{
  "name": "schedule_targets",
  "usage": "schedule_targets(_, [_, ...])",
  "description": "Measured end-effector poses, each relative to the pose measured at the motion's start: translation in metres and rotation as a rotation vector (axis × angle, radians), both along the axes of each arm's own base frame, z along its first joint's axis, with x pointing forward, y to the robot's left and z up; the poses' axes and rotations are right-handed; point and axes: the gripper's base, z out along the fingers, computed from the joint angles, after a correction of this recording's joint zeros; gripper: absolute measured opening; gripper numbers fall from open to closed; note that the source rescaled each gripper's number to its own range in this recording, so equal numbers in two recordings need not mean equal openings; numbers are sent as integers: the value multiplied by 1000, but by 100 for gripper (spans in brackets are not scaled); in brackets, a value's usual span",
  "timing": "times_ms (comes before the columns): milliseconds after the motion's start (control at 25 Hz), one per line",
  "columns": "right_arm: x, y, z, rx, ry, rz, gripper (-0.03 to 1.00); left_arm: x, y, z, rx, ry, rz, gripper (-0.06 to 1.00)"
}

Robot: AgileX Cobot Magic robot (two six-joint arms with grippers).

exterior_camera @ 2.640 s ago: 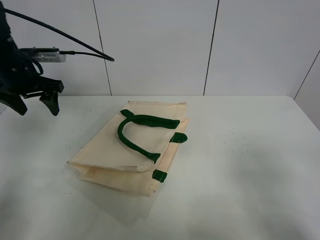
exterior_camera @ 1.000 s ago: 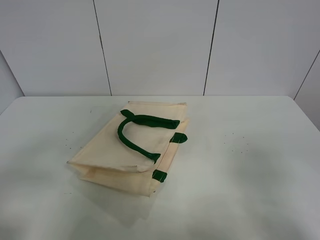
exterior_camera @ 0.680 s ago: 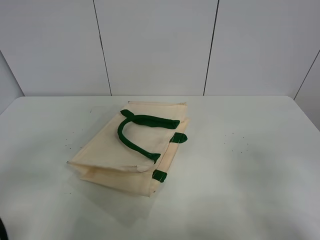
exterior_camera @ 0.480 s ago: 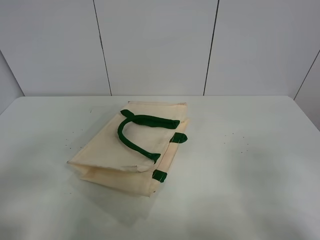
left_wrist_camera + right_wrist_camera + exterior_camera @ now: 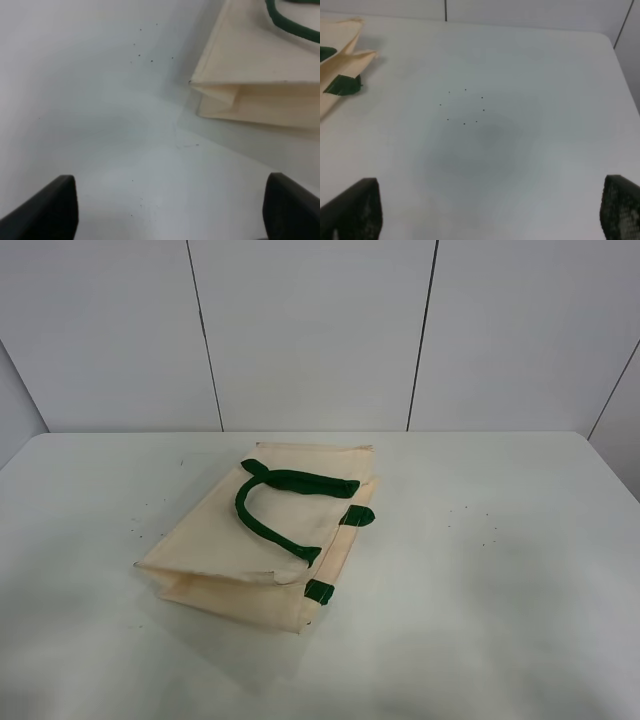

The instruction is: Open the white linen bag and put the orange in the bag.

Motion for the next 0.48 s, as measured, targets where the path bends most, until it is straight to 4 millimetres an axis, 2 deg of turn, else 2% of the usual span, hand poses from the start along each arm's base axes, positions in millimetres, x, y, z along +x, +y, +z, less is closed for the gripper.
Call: schedule_targets(480, [0, 0, 0, 0, 0, 0, 100, 0, 0, 0, 0, 0, 0, 95])
